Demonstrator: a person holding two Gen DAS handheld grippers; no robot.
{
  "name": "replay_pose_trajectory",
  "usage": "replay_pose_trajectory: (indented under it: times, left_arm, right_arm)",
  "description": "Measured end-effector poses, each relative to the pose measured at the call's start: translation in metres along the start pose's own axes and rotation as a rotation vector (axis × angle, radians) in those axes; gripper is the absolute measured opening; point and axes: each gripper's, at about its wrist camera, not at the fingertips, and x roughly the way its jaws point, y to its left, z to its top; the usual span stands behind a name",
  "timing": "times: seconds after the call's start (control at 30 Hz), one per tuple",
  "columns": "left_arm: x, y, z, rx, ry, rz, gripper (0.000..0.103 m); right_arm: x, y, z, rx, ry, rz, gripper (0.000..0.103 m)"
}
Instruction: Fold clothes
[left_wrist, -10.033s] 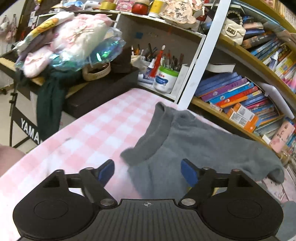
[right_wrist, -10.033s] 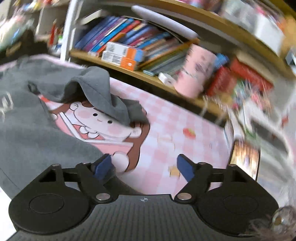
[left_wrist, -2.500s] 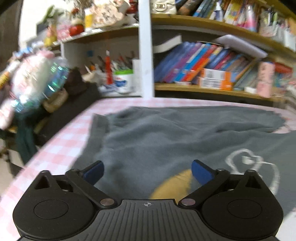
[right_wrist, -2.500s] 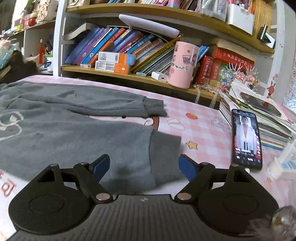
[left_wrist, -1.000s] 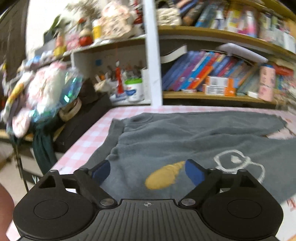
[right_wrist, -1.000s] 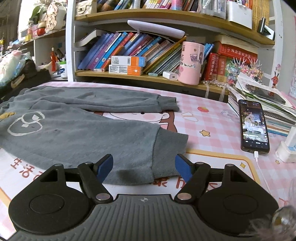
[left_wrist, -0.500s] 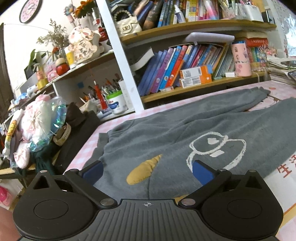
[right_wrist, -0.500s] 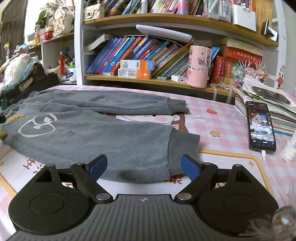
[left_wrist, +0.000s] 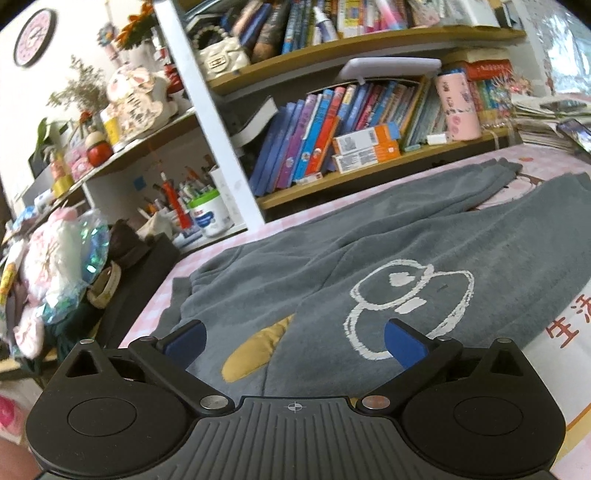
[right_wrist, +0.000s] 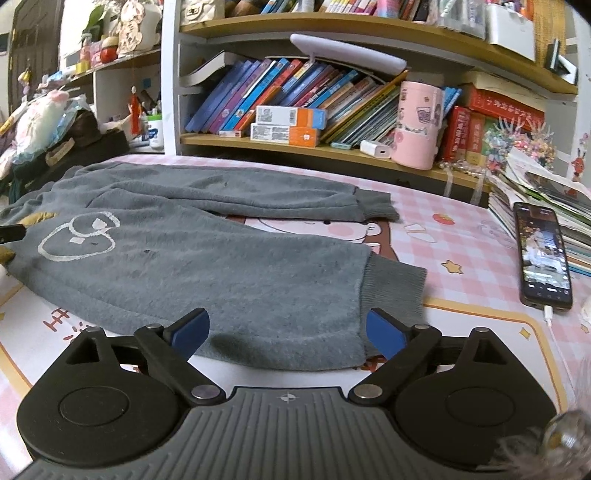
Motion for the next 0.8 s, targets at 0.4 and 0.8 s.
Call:
replay_pose_trajectory:
  times: [0.4,0.8]
  left_arm:
    - [0.019,-0.01,0.01,0.035,-0.021,-0.018,0.103]
    - [0.035,-0.01,0.015,0.046,-0.021,-0.049,0.103]
  right_arm:
    - [0.027,0.01,0.017,-0.053,0.004,0.053,0.093]
    - [0.049,0.019,0.032,-0.096,0.016,0.106,0.094]
